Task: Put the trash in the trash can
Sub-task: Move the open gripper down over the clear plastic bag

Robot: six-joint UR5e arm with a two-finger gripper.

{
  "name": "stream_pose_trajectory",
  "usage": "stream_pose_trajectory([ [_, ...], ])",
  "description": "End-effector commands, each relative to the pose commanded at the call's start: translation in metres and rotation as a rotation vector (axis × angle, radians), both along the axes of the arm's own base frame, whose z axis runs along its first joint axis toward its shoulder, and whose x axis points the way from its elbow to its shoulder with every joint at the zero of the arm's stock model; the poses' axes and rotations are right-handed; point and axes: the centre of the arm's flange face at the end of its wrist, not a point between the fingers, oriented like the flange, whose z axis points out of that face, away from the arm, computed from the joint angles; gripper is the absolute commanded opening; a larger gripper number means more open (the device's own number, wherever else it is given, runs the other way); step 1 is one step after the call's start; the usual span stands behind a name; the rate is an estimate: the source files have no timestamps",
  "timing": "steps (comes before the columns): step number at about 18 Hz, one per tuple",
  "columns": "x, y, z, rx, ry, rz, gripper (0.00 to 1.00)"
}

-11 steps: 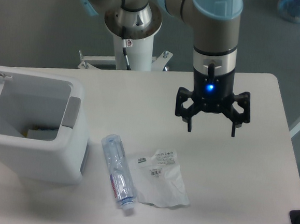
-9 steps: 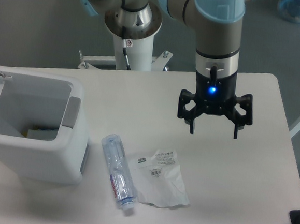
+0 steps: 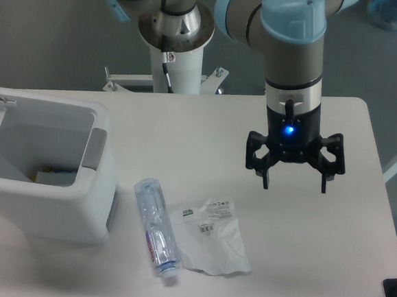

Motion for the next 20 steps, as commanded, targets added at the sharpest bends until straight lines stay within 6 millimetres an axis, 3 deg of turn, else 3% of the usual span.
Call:
stream_pose_trajectory([
  [5,-0.016,0.019,-0.037,0.029,-0.055,0.068,1.0],
  [9,-0.011,0.047,-0.098,-0.034,-0.124,0.033,1.0],
  [15,-0.015,0.056,-0.171,-0.079,-0.238,0.021,1.0],
  [20,-0.007,0.058,-0.207,-0.101,-0.298,0.023,1.0],
])
